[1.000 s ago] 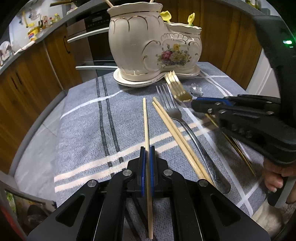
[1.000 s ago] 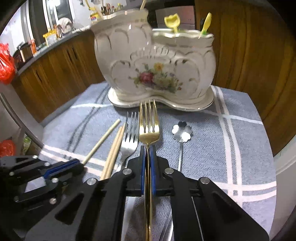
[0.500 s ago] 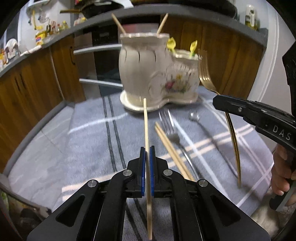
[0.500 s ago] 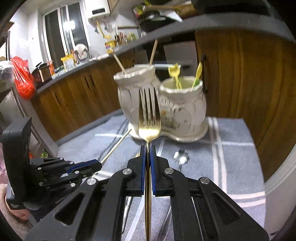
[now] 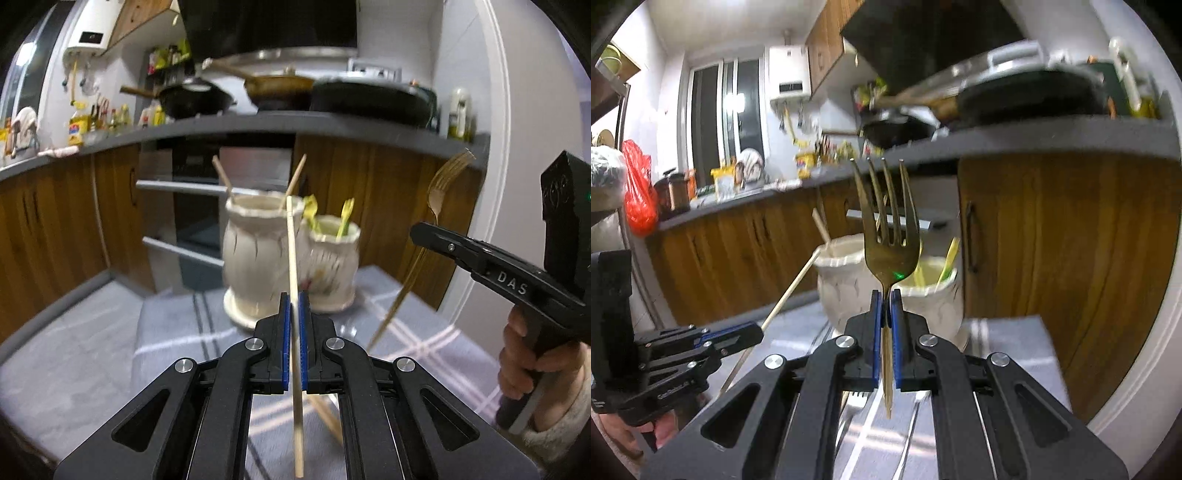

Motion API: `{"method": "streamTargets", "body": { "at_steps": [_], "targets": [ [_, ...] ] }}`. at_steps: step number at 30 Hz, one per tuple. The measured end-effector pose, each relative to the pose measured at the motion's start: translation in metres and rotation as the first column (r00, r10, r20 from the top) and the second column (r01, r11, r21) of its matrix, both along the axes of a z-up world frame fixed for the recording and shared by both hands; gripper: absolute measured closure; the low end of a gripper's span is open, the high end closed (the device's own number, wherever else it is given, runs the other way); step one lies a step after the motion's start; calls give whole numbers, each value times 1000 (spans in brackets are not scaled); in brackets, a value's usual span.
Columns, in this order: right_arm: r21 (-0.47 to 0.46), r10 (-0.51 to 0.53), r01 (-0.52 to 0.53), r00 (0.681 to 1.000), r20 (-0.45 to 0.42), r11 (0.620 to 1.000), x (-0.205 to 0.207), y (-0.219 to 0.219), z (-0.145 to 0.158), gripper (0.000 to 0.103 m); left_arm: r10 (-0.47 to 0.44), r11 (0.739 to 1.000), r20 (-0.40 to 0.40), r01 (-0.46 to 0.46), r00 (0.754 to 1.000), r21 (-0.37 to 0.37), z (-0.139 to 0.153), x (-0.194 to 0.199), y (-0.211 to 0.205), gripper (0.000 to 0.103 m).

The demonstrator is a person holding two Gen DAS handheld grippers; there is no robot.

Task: Organize utensils
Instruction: 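Drop the chopstick into the tall cup while the right tool drops the gold fork into the short cup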

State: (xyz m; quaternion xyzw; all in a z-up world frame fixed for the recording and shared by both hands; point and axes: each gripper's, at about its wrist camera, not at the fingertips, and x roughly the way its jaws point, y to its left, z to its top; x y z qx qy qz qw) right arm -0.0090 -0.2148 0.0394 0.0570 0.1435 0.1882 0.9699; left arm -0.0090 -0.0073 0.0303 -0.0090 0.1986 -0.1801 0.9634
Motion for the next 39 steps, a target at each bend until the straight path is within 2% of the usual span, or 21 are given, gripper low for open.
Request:
{"method": "streamTargets", "body": {
  "at_steps": [2,13,16,22,28,34,39],
  "targets": [
    [-5,-14,15,999,38,1000,3,-1,11,98,4,1000,25,-3,1000,-14,6,4,1,98],
    [68,-14,7,995,98,998,46,-7,50,98,25,994,158,-7,987,-111,50,39,10,98],
    [99,-41,30,992,117,995,61,-7,56,98,30,991,182,-5,983,-137,61,59,9,98],
    [93,-88,76,986,139,993,95,0,61,98,40,984,213,-2,976,-177,78,104,1,98],
    [112,-103,87,984,147,990,114,-10,68,98,60,987,234,-23,970,-161,79,135,-11,98],
    [135,-111,90,982,156,987,125,-15,66,98,82,987,236,-46,968,-154,67,153,-14,98],
    [110,-95,86,992,80,990,137,-11,49,98,114,987,242,-81,963,-141,53,160,-13,98]
  ]
}}
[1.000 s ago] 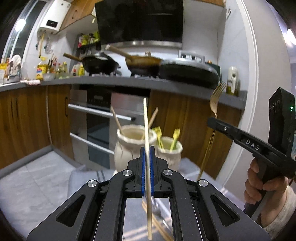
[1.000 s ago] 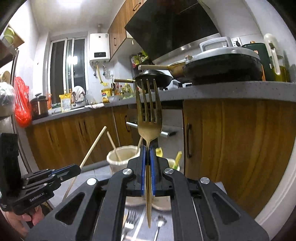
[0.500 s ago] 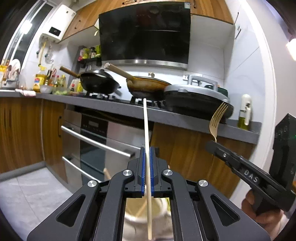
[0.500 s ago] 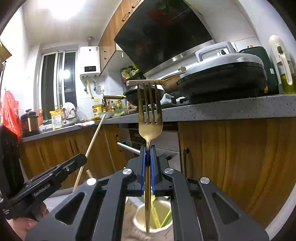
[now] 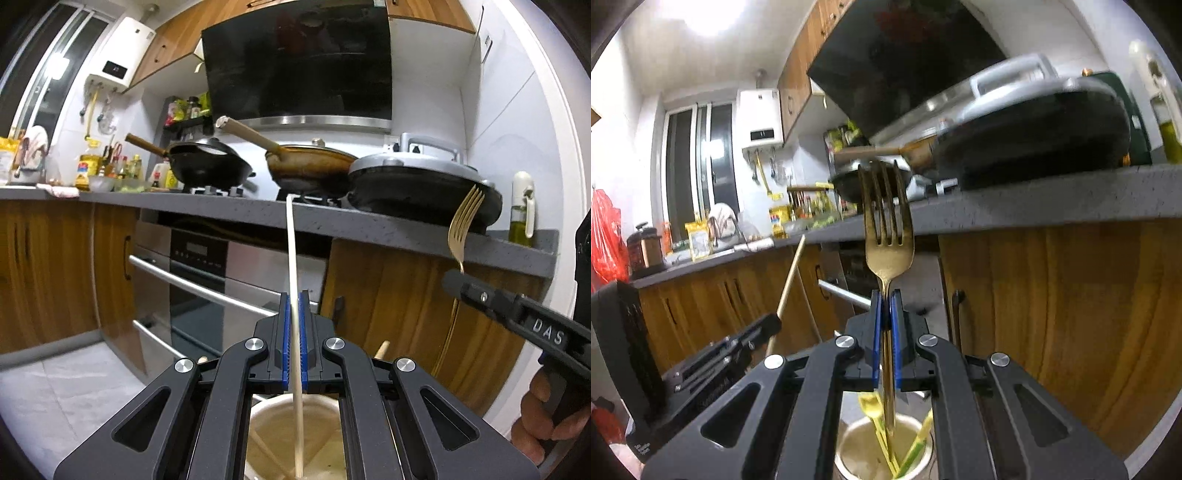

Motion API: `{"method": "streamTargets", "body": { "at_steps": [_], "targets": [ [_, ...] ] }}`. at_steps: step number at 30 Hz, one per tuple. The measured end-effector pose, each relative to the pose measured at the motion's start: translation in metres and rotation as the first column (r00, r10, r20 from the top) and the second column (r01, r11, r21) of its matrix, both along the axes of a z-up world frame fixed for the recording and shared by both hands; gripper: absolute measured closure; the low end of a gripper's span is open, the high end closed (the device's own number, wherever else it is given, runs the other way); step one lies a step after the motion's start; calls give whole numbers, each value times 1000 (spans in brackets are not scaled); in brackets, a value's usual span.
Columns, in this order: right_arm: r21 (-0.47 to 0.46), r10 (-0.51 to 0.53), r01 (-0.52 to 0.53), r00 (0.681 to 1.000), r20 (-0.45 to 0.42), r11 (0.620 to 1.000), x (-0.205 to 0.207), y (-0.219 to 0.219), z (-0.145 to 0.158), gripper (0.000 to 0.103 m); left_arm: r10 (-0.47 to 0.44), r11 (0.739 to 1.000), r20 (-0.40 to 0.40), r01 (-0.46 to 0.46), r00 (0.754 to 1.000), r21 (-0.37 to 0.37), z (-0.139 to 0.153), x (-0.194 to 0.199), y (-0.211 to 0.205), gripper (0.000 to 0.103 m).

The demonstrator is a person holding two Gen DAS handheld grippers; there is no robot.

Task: Organize utensils
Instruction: 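Drop the chopstick into the tall cup while the right tool drops the gold fork into the short cup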

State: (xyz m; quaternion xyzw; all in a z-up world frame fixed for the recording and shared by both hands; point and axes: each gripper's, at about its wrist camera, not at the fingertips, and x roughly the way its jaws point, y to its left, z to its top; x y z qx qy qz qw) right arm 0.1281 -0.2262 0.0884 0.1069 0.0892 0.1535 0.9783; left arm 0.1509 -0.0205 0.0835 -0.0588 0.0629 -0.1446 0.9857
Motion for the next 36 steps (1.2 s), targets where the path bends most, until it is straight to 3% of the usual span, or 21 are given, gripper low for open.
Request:
{"method": "streamTargets", "body": {
  "at_steps": [7,15,27,36],
  "targets": [
    [7,11,-10,996,-89,1000,-8,-7,-20,98,-1,1000,13,1,1000,-6,-8,-18,9,98],
    [-13,-9,7,994,-105,1000,-21,-9,-37,98,-8,1000,-16,8,1000,13,-15,-51,14,98],
    [-38,-24,18,988,-155,999,-18,-6,-52,98,5,996,-115,4,993,85,-30,-58,15,98],
    [-43,-35,29,987,-158,999,-14,-10,-54,97,14,997,-148,-3,989,73,-34,-54,22,94]
  ]
}}
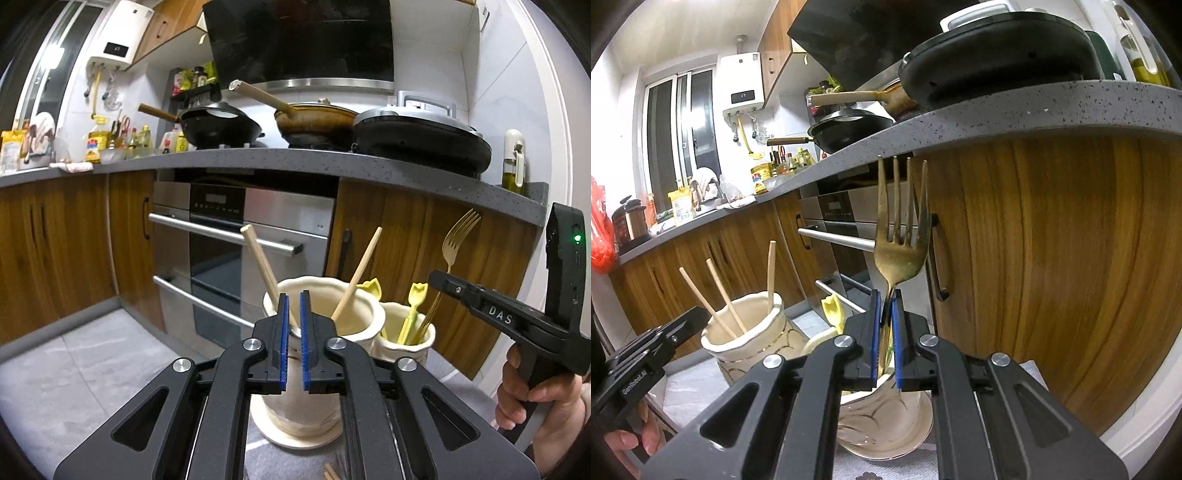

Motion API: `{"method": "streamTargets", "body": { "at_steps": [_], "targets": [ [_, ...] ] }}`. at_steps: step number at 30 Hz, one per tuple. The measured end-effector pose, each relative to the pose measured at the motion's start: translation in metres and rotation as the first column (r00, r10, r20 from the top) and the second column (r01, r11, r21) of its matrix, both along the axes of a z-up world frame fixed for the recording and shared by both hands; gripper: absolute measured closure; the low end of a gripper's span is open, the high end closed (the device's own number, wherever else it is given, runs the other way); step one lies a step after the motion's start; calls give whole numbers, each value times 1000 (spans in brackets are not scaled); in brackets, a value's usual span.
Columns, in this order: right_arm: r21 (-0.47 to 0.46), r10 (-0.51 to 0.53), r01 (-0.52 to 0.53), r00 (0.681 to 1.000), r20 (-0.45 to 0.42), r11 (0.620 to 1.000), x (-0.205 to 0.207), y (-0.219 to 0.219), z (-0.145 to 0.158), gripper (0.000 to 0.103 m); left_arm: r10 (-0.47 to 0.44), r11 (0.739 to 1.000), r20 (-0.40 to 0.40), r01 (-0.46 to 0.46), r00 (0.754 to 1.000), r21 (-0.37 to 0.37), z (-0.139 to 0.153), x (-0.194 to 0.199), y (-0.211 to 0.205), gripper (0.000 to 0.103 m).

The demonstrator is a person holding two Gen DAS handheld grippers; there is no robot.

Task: Organize utensils
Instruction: 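Drop the chopstick into the tall cup while the right tool drops the gold fork into the short cup, then move both open tools back over the remaining utensils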

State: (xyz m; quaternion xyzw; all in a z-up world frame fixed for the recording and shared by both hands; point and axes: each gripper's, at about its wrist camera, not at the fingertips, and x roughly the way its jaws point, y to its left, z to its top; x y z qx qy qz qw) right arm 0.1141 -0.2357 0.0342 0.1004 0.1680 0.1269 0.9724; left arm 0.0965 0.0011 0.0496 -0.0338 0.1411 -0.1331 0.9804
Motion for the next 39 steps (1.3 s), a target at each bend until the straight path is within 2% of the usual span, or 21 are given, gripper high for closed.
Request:
{"method": "streamTargets", "body": {
  "at_steps": [3,7,12,19,21,23,24,26,30,31,35,38,39],
  "targets": [
    [4,-3,3,1000,-10,1000,4,0,0,97,14,1000,-3,-14,1000,7,1,1,0,91],
    [16,-5,5,1000,-27,1000,11,-1,0,96,18,1000,-8,-18,1000,-2,0,2,3,80],
    [10,-7,7,999,-40,1000,18,-1,-4,94,19,1000,2,-19,1000,2,2,0,3,79],
    [22,-4,5,999,-48,1000,20,-3,-5,94,18,1000,-2,-18,1000,-1,2,-1,4,71],
    [19,-10,10,999,-41,1000,20,-2,-4,90,21,1000,-1,-21,1000,1,2,-2,4,70],
    [24,-9,10,999,-36,1000,20,-3,-3,77,22,1000,-1,-22,1000,3,2,-2,4,68],
    [29,-9,10,999,-33,1000,18,-4,-3,75,22,1000,-2,-22,1000,4,2,-2,4,67],
    [33,-15,15,1000,-22,999,16,-5,-1,64,22,1000,-4,-22,1000,8,2,-2,4,64],
    [50,-26,27,999,-20,998,11,-11,1,51,26,999,-11,-26,1000,29,2,-7,1,59],
    [58,-29,30,999,-22,998,8,-12,1,44,28,999,-12,-28,1000,33,3,-8,1,53],
    [77,-37,38,999,-16,996,-4,-20,3,26,54,998,1,-54,999,40,9,-18,0,25],
    [94,-32,34,999,-17,995,-15,-25,3,12,78,996,5,-78,997,36,12,-25,1,10],
    [95,-30,32,999,-20,995,-19,-26,3,10,85,996,6,-86,996,31,12,-29,1,9]
  ]
}}
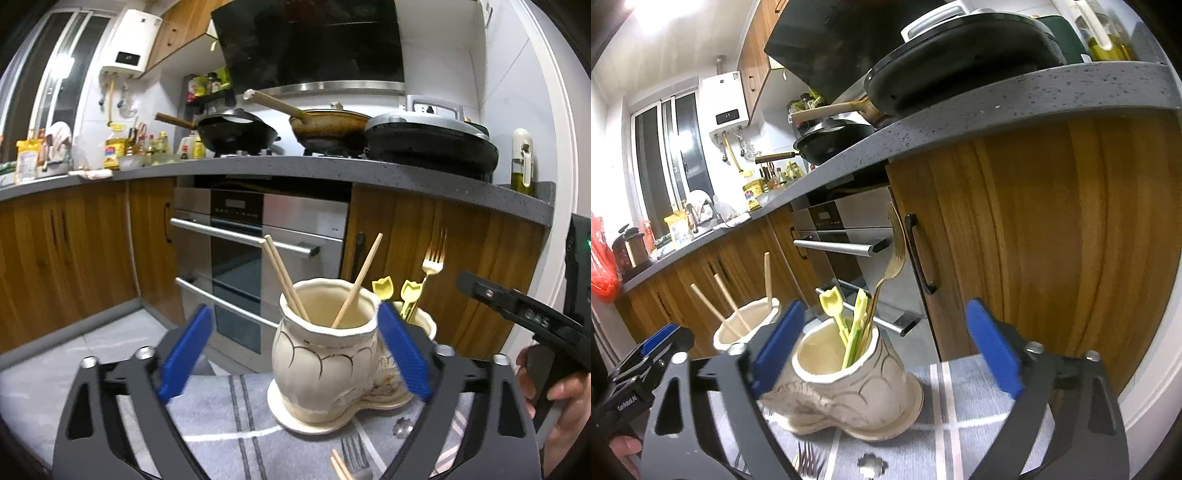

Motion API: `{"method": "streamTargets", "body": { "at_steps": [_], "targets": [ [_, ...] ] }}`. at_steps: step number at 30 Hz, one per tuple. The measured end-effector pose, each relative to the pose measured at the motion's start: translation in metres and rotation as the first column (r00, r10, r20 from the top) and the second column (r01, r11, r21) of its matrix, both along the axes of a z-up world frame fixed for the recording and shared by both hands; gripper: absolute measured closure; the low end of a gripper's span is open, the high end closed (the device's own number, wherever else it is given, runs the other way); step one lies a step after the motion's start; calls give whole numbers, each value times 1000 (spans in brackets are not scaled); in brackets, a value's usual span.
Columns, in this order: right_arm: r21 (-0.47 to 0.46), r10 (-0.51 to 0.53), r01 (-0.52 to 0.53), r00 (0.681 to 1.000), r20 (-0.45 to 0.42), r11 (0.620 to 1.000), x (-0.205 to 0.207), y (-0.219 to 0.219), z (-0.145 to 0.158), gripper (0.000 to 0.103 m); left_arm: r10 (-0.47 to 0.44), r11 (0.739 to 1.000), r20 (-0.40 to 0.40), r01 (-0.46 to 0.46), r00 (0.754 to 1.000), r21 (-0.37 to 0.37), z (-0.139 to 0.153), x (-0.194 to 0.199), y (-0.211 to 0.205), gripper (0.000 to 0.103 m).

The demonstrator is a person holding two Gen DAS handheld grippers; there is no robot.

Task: Organize utensils
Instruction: 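Move both open tools back over the remaining utensils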

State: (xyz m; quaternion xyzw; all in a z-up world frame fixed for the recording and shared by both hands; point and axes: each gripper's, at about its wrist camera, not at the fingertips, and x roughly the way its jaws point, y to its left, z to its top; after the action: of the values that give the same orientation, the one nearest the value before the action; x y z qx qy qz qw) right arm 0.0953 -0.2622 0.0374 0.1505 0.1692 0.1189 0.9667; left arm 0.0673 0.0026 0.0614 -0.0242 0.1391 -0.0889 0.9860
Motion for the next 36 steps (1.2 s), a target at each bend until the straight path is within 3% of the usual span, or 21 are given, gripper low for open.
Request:
{"method": "streamTargets", "body": {
  "at_steps": [1,10,20,25,31,36],
  "targets": [
    [1,1,-1,1000,-3,1000,-3,-1,0,5,4,1000,1,-4,1000,-1,0,-3,0,8],
    [-30,-11,10,999,-49,1000,-29,-9,-15,5,24,999,-57,-22,998,35,-10,-26,-4,5],
    [-81,1,-11,993,-120,997,-48,-2,-36,5,2,1000,-252,3,968,19,-46,-46,1,5],
    [-93,3,-18,987,-158,995,-55,1,-47,5,-5,1000,-355,12,935,16,-66,-52,-2,5],
    [-122,7,-32,980,-199,992,-62,5,-60,5,29,996,-440,12,898,91,-86,-55,-15,5],
    [-127,-2,-26,976,-217,992,-62,3,-63,5,70,988,-525,13,848,153,-107,-46,-24,7]
  ]
}}
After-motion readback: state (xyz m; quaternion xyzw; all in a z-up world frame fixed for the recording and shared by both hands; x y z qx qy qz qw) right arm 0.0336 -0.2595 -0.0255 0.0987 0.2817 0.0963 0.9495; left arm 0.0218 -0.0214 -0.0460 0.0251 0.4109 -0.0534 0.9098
